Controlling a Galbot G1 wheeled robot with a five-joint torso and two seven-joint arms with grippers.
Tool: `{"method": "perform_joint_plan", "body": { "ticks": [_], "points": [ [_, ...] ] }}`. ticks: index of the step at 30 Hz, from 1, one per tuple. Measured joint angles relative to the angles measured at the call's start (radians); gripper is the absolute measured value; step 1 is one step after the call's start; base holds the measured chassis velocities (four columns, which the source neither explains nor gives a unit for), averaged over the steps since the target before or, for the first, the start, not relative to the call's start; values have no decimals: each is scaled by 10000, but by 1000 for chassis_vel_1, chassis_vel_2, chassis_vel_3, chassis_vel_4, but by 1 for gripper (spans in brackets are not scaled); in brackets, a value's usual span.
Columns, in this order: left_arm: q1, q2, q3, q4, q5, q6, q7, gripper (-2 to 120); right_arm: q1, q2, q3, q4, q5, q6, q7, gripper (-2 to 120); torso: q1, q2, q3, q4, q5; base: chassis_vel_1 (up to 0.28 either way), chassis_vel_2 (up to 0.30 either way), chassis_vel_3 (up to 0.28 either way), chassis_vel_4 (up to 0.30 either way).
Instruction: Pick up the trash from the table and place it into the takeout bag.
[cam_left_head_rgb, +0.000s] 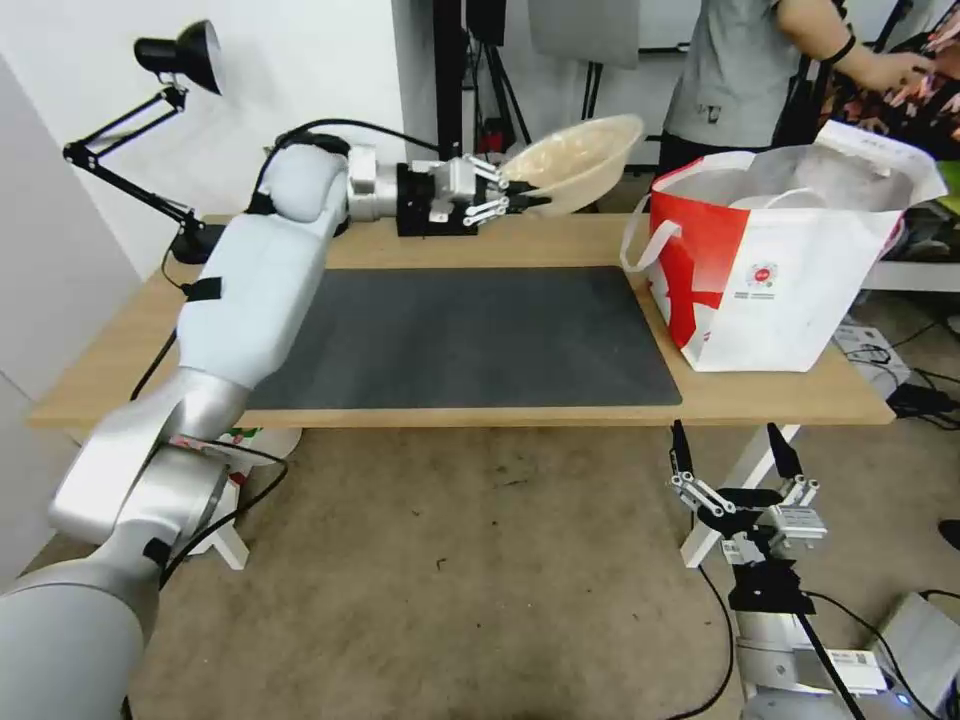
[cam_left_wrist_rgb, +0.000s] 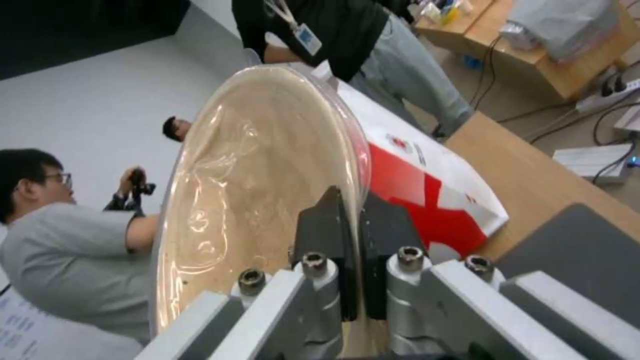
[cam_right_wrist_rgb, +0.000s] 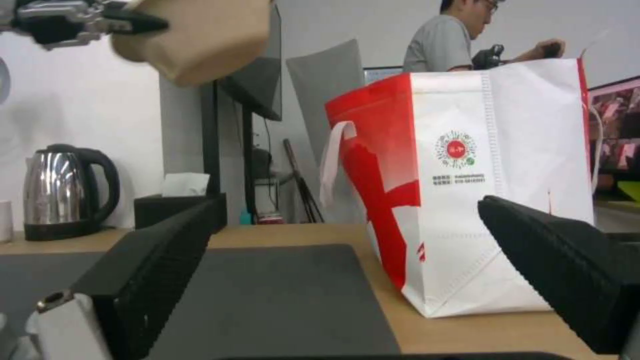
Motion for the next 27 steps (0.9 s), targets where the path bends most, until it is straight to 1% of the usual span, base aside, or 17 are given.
{"method": "perform_joint_plan", "body": {
  "ticks": [1, 2, 3, 5, 6, 15, 17, 19, 20, 22, 27],
  "points": [
    [0, 0, 0, 0, 0, 0, 0, 1, 0, 0, 0, 0, 0, 0, 0, 100, 0, 0, 0, 0, 0, 0, 0, 0, 0],
    [-135, -337, 7, 178, 122, 0, 18, 1, 0, 0, 0, 0, 0, 0, 0, 100, 0, 0, 0, 0, 2, 0, 0, 0, 0],
    [-185, -491, 38, 246, 153, 1, 29, 1, 0, 1, 0, 0, 0, 0, 0, 100, 0, 0, 0, -1, 2, 0, 0, 0, 0],
    [-221, -600, 80, 294, 164, 1, 30, 1, 0, 0, 0, 0, 0, 0, 0, 100, -1, 0, 0, -2, 2, 0, 0, 0, 0],
    [-267, -758, 140, 372, 167, 7, 30, 1, 0, 0, 0, 0, 0, 0, 0, 100, 0, 0, 0, 2, 1, 0, 0, 0, 0],
    [-540, -1181, 510, 683, 155, 35, 22, 1, 0, 0, 0, 0, 0, 0, 0, 100, 0, 0, -1, 2, 0, 0, 0, 0, 0],
    [-670, -1443, 548, 825, 165, 55, 19, 1, 0, 0, 0, 0, 0, 0, 0, 100, -1, 0, -2, 4, 0, 0, 0, 0, 0],
    [-791, -1758, 552, 995, 258, 55, 18, 1, 0, 0, 0, 0, 0, 0, 0, 100, -1, 0, -2, -1, 2, 0, 0, 0, 0],
    [-791, -1758, 552, 995, 258, 55, 18, 1, 0, 0, 0, 0, 0, 0, 0, 100, -1, 0, -2, -1, 2, 0, 0, 0, 0],
    [-922, -2071, 552, 1170, 382, 47, 27, 1, 0, 0, 0, 0, 0, 0, 0, 100, -1, 0, -2, -1, 2, 0, 0, 0, 0],
    [-1104, -2288, 574, 1325, 537, 37, 71, 1, 0, 1, 0, 0, 0, 0, 0, 100, -1, 0, -2, -1, 1, 0, 0, 0, 0]
  ]
}}
